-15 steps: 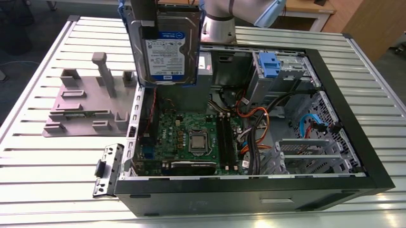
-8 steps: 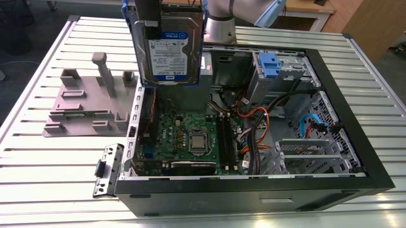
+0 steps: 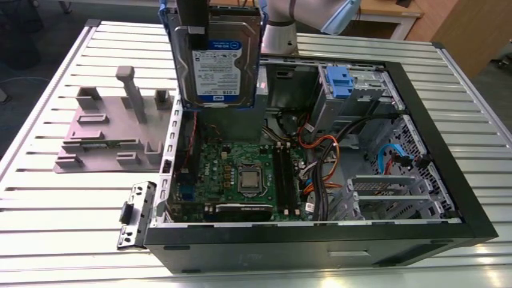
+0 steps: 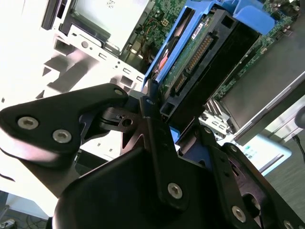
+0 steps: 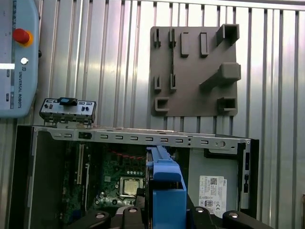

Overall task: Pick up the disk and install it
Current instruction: 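Pick up the disk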

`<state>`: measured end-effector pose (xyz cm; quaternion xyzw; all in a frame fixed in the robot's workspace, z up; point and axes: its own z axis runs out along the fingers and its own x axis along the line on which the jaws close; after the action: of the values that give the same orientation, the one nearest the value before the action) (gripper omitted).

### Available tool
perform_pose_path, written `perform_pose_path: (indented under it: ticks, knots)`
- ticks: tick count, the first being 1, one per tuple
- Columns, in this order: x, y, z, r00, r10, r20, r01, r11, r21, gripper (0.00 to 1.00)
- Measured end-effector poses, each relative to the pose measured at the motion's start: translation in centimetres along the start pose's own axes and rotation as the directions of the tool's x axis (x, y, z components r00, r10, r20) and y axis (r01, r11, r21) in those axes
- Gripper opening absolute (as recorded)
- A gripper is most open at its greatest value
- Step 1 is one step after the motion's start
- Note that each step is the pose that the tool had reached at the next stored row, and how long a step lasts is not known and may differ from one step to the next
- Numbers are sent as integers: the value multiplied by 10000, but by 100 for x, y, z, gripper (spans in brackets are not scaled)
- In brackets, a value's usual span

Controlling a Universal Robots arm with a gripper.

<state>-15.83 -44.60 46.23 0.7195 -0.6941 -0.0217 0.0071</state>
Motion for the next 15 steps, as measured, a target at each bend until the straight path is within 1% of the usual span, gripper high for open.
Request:
perform_pose_path:
  ticks: [15]
  knots:
    - [3,-96,-3,10000,0,0,0,10000,0,36]
